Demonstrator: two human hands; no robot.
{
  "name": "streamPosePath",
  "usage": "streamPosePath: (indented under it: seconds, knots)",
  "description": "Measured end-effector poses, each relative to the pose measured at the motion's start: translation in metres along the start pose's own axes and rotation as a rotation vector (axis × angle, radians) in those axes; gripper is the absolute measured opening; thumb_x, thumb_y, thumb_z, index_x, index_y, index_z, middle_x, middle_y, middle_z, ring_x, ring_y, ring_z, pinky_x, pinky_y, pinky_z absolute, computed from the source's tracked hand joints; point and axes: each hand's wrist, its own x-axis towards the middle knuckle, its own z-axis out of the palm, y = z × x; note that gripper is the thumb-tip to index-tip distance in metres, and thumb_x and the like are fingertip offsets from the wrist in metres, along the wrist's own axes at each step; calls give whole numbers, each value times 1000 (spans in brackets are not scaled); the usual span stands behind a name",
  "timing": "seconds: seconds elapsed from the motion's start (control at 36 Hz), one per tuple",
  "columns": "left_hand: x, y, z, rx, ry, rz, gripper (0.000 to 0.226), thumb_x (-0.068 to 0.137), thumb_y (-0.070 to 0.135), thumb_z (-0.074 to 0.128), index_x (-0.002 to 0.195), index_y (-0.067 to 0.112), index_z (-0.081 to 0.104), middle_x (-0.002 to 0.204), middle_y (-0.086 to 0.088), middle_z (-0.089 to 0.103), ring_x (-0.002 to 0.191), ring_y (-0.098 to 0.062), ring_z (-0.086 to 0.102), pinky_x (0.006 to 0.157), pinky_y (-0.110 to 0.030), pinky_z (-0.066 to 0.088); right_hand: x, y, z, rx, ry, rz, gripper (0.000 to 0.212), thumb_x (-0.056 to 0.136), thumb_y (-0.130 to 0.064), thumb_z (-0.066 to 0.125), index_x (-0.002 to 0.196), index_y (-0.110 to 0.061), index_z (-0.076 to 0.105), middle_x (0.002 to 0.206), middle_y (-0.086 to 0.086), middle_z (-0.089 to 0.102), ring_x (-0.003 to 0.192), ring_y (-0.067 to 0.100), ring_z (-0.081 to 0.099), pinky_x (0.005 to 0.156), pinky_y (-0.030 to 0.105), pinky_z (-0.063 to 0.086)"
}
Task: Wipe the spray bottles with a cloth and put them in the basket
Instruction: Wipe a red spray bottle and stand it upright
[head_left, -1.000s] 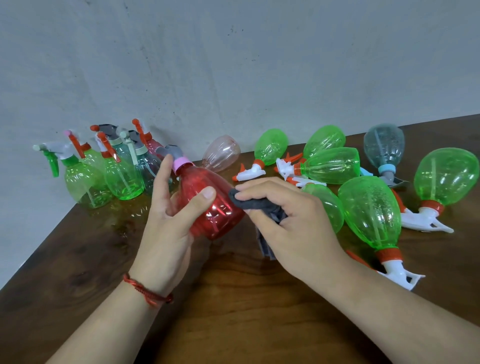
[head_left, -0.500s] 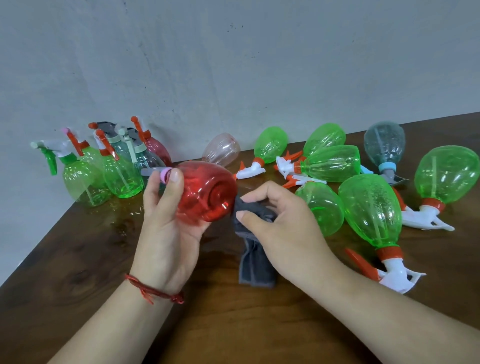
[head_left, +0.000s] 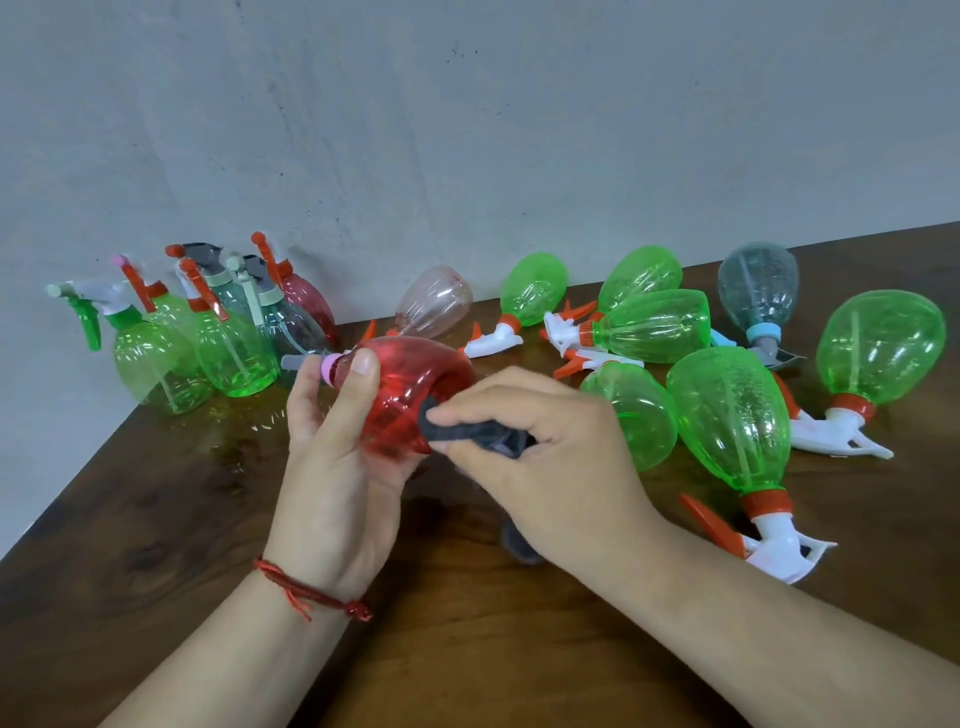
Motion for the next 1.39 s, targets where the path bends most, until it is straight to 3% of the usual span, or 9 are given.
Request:
streamPosePath:
  seconds: [0.17,0.31,0.47,0.64,0.86,1.03,1.11,1.25,1.39]
  knots:
    - [-1,0,2,-10,-29,-24,87,100,37,74,166,11,23,159,-26,48,139,-41,59,100,-63,55,13,6,-15,-68,156,-13,27,79,4,85,97,-16,82,98,-5,74,91,3,69,82,12,51]
    - [1,5,1,-28,17,-12,80,103,39,70,164,9,28,159,-25,48,135,-39,62,95,-55,59,5,15,-11,-73,61,123,22,83,1,85,98,-15,84,95,-7,74,87,15,72,76,37,61]
    - [-3,-1,3,76,168,99,90,83,31,85,156,42,33,145,-10,61,117,-32,75,94,-52,62,-1,9,-2,-220,-72,-130,20,85,0,83,100,-13,83,102,-3,72,92,14,71,74,35,57]
    - [-8,-8,5,264,145,184,95,70,35,99,146,52,43,135,-17,69,116,-35,74,98,-64,58,9,2,-6,-315,102,-222,20,87,0,83,103,-11,83,101,0,71,88,15,69,74,24,53]
    - [-4,-4,5,123,227,47,93,74,31,89,150,43,38,131,-17,72,103,-32,79,87,-51,63,3,6,2,-619,-201,-450,28,88,-2,76,110,-18,82,118,-6,70,100,24,56,93,26,49]
    - [4,3,-5,44,233,-90,85,86,41,84,155,37,34,136,-15,69,102,-34,79,75,-45,65,-2,19,8,-769,-403,-542,28,96,-6,65,115,-20,79,124,-12,68,104,21,53,85,39,52]
    - [9,11,-13,34,196,-89,87,90,48,82,161,31,34,145,-21,63,113,-41,75,76,-49,65,2,23,2,-746,-325,-520,30,96,-7,60,114,-19,79,121,-11,70,100,24,54,85,40,53]
    - [9,13,-14,3,202,-50,91,87,49,84,160,32,32,148,-17,61,116,-37,75,84,-54,64,4,16,-5,-516,-31,-356,25,88,-1,81,107,-17,83,112,-7,74,100,15,60,87,16,47]
    - [7,5,-12,3,75,-76,90,96,43,81,165,17,30,153,-27,54,127,-41,68,92,-56,59,2,4,-1,-202,-46,-255,17,91,-9,80,108,-10,83,113,2,74,105,12,71,86,27,57]
